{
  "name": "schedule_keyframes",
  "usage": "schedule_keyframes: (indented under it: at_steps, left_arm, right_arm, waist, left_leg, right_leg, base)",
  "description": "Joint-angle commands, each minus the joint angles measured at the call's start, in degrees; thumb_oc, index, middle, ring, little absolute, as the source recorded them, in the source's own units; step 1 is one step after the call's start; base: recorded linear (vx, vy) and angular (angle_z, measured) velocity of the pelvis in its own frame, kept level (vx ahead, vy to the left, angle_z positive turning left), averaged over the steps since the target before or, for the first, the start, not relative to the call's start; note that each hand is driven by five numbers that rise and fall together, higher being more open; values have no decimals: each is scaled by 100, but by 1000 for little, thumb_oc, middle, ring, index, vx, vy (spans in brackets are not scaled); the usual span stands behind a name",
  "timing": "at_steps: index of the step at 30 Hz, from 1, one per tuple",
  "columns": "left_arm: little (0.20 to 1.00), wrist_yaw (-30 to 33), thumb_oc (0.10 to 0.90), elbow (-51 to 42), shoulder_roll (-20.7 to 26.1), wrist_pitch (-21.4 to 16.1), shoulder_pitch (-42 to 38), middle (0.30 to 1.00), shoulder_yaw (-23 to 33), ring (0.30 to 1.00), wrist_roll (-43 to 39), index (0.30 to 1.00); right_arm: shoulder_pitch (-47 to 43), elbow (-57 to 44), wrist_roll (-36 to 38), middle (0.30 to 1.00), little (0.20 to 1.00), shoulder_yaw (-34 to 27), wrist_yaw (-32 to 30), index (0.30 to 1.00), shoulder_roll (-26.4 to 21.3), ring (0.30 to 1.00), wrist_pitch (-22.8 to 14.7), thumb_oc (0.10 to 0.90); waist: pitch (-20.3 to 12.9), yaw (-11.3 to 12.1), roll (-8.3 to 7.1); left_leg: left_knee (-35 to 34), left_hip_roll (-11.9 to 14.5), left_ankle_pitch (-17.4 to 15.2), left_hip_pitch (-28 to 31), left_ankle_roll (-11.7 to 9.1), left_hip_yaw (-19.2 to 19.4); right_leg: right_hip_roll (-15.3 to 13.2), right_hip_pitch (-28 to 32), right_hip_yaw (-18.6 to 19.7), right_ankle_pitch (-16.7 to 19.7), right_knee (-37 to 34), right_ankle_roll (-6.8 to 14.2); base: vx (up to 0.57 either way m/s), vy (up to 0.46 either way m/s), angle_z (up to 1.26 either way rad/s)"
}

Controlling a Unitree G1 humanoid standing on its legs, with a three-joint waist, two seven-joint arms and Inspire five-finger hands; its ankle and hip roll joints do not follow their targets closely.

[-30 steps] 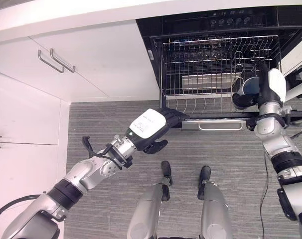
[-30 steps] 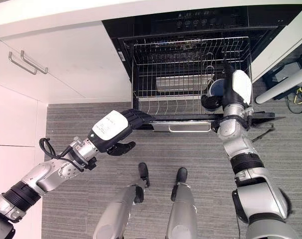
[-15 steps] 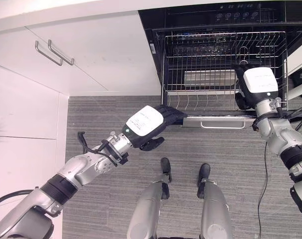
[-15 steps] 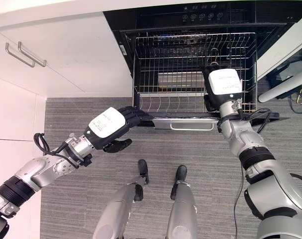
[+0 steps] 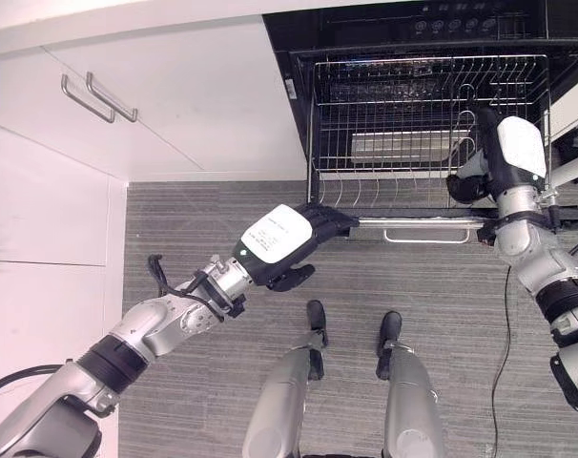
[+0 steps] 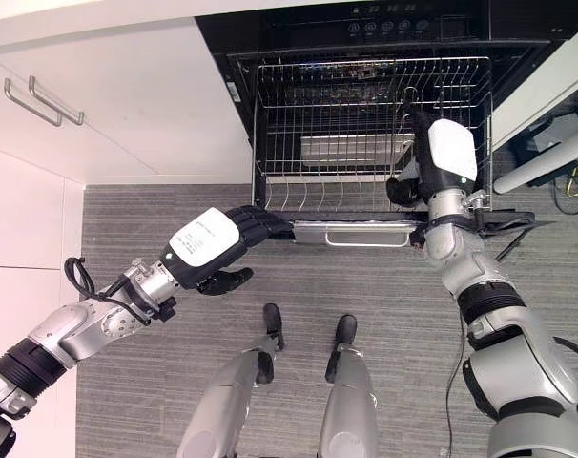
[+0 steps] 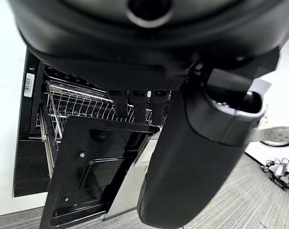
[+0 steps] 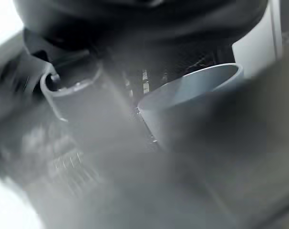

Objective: Place the dishes in the dishwasher.

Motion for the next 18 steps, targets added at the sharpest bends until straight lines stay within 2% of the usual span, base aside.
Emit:
schedule_keyframes:
  at_steps: [1, 2, 6, 11, 18]
  left_arm:
    - [900, 283, 800, -750, -388, -14, -59, 900, 293, 900, -162, 900]
    - [900, 270, 800, -761, -477, 59, -32, 900, 311, 900, -152, 900]
    - [900, 301, 800, -700, -610, 101, 5, 900, 303, 900, -110, 900]
    - [900, 350, 800, -627, -761, 146, 62, 900, 281, 900, -27, 900]
    - [900, 362, 800, -642, -911, 187, 249, 900, 330, 900, 110, 900]
  right_arm:
    - [-138, -608, 1766, 900, 900, -539, 701, 900, -311, 900, -447, 800]
    - [27, -843, 1990, 900, 900, -816, 909, 900, -143, 900, -383, 800]
    - [251, -1177, 2034, 900, 900, -1099, 1050, 900, 93, 900, -293, 800]
    - [459, -1616, 1742, 900, 900, -1157, 941, 900, 266, 900, -165, 800]
    - [749, -2126, 1751, 900, 900, -1193, 952, 900, 442, 900, -273, 800]
  waist:
    - [-36, -123, 365]
    - [-36, -168, 400]
    - [-36, -234, 436]
    - [-36, -299, 458]
    - [-36, -368, 462]
  left_leg:
    - [441, 250, -857, 159, -433, -152]
    - [441, 254, -864, 176, -435, -116]
    - [441, 258, -881, 232, -432, -50]
    - [441, 268, -884, 287, -435, 12]
    - [441, 298, -915, 455, -430, 82]
  right_leg:
    - [165, -44, 446, -394, 114, 118]
    - [168, -51, 472, -405, 123, 109]
    - [165, -25, 497, -430, 134, 96]
    - [156, 5, 523, -431, 135, 87]
    - [138, 150, 513, -449, 126, 75]
  base:
    - [25, 113, -12]
    - [39, 105, -7]
    - [22, 55, -6]
    - [16, 37, -7]
    - [2, 7, -2]
